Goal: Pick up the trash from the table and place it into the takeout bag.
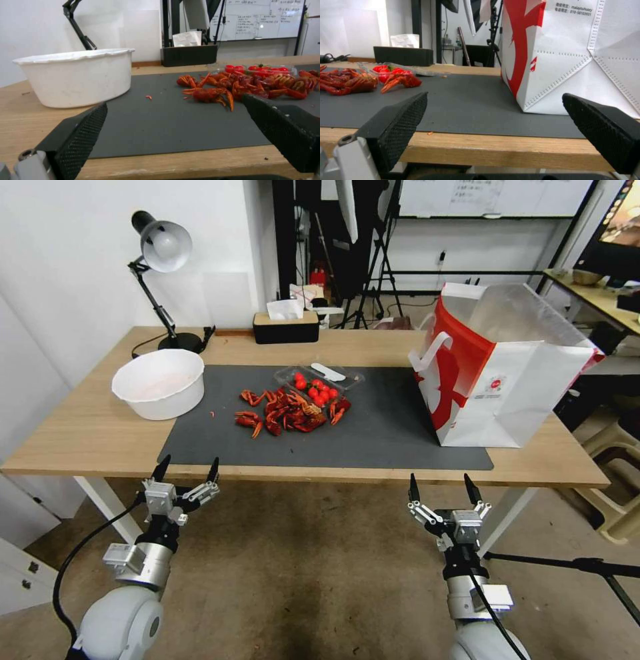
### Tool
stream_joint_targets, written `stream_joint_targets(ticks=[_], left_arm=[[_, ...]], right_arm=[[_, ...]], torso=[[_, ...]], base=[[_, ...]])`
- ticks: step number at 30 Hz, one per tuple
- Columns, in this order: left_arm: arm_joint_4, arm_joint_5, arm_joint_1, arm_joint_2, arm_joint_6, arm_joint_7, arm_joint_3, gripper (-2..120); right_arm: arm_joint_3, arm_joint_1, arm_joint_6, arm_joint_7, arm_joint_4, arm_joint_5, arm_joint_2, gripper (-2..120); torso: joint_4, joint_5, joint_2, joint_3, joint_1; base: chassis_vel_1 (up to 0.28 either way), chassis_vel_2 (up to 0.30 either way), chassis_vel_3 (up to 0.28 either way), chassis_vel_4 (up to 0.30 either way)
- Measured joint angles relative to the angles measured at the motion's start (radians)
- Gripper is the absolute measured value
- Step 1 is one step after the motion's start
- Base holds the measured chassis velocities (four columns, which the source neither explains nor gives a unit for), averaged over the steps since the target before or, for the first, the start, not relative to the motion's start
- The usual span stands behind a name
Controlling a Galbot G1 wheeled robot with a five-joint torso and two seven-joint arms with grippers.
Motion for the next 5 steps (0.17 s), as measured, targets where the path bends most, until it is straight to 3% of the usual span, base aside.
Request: stream_joint_targets(ticks=[5], left_arm=[[0.0, 0.0, 0.0, 0.0, 0.0, 0.0, 0.0, 100]], right_arm=[[0.0, 0.0, 0.0, 0.0, 0.0, 0.0, 0.0, 100]], torso=[[0.0, 0.0, 0.0, 0.0, 0.0]], base=[[0.0, 0.0, 0.0, 0.0]])
